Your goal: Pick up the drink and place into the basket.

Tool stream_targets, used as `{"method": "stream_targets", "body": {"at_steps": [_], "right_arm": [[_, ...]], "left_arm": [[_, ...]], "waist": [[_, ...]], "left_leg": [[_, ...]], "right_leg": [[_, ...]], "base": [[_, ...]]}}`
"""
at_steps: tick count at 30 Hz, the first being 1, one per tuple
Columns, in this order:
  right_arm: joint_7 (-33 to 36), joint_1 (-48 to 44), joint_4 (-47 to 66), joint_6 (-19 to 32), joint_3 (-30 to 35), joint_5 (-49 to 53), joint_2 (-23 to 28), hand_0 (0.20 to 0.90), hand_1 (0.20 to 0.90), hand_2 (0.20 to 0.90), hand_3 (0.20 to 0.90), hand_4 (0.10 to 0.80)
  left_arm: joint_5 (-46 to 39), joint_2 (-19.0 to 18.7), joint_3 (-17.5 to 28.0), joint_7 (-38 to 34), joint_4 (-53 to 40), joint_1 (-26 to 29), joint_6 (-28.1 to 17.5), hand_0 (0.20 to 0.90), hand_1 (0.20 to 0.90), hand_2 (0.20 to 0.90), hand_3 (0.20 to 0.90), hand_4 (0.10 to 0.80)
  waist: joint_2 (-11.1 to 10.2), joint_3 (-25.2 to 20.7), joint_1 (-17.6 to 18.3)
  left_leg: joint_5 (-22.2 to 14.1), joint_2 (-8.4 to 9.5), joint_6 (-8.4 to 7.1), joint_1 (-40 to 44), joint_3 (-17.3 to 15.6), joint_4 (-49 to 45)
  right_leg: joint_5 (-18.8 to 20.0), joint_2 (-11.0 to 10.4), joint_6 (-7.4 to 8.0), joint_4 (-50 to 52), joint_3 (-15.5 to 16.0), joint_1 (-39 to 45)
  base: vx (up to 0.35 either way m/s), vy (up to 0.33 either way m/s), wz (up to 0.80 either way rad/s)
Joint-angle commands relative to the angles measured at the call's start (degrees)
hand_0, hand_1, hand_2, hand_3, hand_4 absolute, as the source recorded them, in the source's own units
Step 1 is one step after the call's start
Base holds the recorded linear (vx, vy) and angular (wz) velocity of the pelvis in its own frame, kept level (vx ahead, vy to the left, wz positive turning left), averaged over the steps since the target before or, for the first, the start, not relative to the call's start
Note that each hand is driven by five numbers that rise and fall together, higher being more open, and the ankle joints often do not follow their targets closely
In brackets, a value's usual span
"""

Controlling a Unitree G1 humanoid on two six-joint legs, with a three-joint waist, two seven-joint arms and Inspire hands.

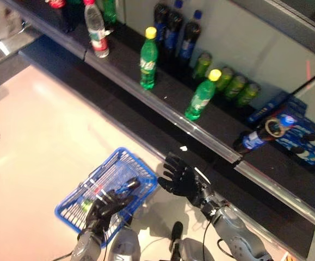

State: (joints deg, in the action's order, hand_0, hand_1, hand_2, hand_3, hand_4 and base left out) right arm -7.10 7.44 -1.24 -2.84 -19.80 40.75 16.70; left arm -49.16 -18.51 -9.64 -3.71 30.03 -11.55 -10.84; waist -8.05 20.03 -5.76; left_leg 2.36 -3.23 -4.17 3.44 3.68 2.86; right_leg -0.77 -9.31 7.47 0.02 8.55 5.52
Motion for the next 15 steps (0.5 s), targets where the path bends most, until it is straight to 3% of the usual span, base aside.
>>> {"method": "stream_targets", "body": {"at_steps": [1, 5, 7, 8, 9, 10, 15], "right_arm": [[-0.88, 4.80, -1.86, 4.66, 1.46, -0.63, 1.57, 0.900, 0.900, 0.900, 0.900, 0.800], [3.17, 5.95, -10.80, 5.18, 3.39, -8.94, 0.37, 0.900, 0.900, 0.900, 0.900, 0.800], [5.55, 5.86, -15.42, 5.02, 3.97, -8.57, -0.63, 0.900, 0.900, 0.900, 0.900, 0.800], [8.18, 5.66, -18.10, 4.52, 4.38, -8.17, -1.65, 0.900, 0.900, 0.900, 0.900, 0.800], [8.47, 5.63, -18.61, 4.75, 4.43, -7.98, -1.77, 0.900, 0.900, 0.900, 0.900, 0.800], [10.81, 5.66, -21.55, 4.65, 4.86, -7.06, -2.58, 0.900, 0.900, 0.900, 0.900, 0.800], [10.02, 4.14, -37.11, 2.12, 6.88, -9.63, -4.53, 0.900, 0.900, 0.900, 0.900, 0.800]], "left_arm": [[2.72, 0.43, 2.42, 3.31, -7.16, 0.75, -14.49, 0.300, 0.300, 0.300, 0.200, 0.100], [2.83, 1.40, 4.24, 2.46, -1.55, 1.43, -13.32, 0.300, 0.300, 0.300, 0.200, 0.100], [3.75, 1.98, 4.30, 2.07, 1.85, 2.43, -13.22, 0.300, 0.300, 0.300, 0.200, 0.100], [3.63, 2.38, 3.71, 1.64, 4.14, 3.69, -12.92, 0.300, 0.300, 0.300, 0.200, 0.100], [3.70, 2.43, 3.63, 1.84, 4.53, 3.94, -12.86, 0.300, 0.300, 0.300, 0.200, 0.100], [3.90, 2.69, 3.17, 2.21, 6.32, 5.20, -12.05, 0.300, 0.300, 0.300, 0.200, 0.100], [-0.55, 5.64, 6.56, 2.21, 11.46, 4.58, -14.18, 0.300, 0.300, 0.300, 0.200, 0.100]], "waist": [[3.61, -9.94, 2.00], [4.05, -11.02, 2.96], [4.30, -11.62, 4.15], [4.57, -12.06, 5.57], [4.59, -11.96, 5.86], [4.74, -12.06, 7.00], [5.48, -11.05, 5.41]], "left_leg": [[-0.33, -0.52, 2.14, 1.17, -5.25, 0.43], [-0.79, 0.11, 2.60, 1.88, -5.23, 1.15], [-0.85, 0.37, 3.02, 2.05, -3.70, 1.67], [-0.77, 0.75, 3.59, 1.97, -1.88, 1.86], [-0.89, 0.83, 3.65, 2.07, -1.40, 1.77], [-0.94, 1.37, 4.02, 2.03, 0.99, 1.36], [0.77, 1.07, 3.12, 0.95, 3.71, 0.73]], "right_leg": [[4.61, -1.37, 0.87, -0.45, -2.65, -1.28], [4.57, -2.20, 1.46, 0.07, -3.39, -1.11], [3.70, -0.63, 0.75, 0.70, -6.23, -1.33], [2.89, 1.55, -0.31, 1.40, -10.21, -1.70], [2.59, 1.89, -0.50, 1.71, -10.61, -1.63], [1.80, 4.07, -1.62, 2.75, -13.65, -1.96], [0.96, 6.22, -3.78, 3.55, -11.44, -1.80]], "base": [[0.000, 0.089, -0.16], [0.022, 0.073, -0.11], [0.052, 0.034, 0.06], [0.062, 0.014, 0.20], [0.110, -0.001, 0.48], [0.109, -0.028, 0.77], [0.024, -0.055, 0.88]]}}
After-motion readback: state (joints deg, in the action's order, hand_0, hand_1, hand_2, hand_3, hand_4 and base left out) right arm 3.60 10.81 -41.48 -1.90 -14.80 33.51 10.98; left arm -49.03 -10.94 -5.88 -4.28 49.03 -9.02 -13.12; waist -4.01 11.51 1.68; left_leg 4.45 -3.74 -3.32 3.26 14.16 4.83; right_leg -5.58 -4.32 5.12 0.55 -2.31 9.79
